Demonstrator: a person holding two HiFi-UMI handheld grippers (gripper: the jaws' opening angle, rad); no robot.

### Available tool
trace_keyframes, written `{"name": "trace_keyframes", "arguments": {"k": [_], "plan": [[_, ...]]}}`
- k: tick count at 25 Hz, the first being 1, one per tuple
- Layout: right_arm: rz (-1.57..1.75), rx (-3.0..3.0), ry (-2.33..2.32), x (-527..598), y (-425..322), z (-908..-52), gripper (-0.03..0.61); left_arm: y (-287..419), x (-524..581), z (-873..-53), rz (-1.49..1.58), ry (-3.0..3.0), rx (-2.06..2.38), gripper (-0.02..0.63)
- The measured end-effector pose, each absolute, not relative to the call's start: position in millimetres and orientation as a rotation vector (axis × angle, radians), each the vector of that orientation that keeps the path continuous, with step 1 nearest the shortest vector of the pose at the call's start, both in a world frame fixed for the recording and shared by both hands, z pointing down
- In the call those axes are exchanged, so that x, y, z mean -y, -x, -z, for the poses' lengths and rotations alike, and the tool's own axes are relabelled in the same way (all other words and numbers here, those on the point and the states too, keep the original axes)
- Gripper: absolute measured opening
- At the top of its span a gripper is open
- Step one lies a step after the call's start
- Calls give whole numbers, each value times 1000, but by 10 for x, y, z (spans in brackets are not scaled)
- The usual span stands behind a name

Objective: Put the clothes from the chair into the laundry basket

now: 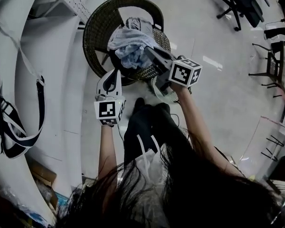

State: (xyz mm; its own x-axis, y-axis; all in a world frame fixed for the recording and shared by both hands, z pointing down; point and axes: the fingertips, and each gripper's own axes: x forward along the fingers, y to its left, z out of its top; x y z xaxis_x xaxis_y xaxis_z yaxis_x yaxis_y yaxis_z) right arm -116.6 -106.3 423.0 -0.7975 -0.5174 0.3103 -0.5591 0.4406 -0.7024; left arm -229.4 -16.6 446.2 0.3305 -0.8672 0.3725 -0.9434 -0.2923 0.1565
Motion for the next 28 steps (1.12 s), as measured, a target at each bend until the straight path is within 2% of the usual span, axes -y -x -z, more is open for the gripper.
{"name": "trace_keyframes", "arguments": {"k": [14, 28], "plan": [[-1274, 2734, -1280, 713, 120, -2835, 41, 1810, 86, -3855, -243, -2355, 1502, 20], [-1120, 2781, -1598, 105, -1230, -2038, 41, 778, 58, -3433, -292, -2549, 1284, 20]]}}
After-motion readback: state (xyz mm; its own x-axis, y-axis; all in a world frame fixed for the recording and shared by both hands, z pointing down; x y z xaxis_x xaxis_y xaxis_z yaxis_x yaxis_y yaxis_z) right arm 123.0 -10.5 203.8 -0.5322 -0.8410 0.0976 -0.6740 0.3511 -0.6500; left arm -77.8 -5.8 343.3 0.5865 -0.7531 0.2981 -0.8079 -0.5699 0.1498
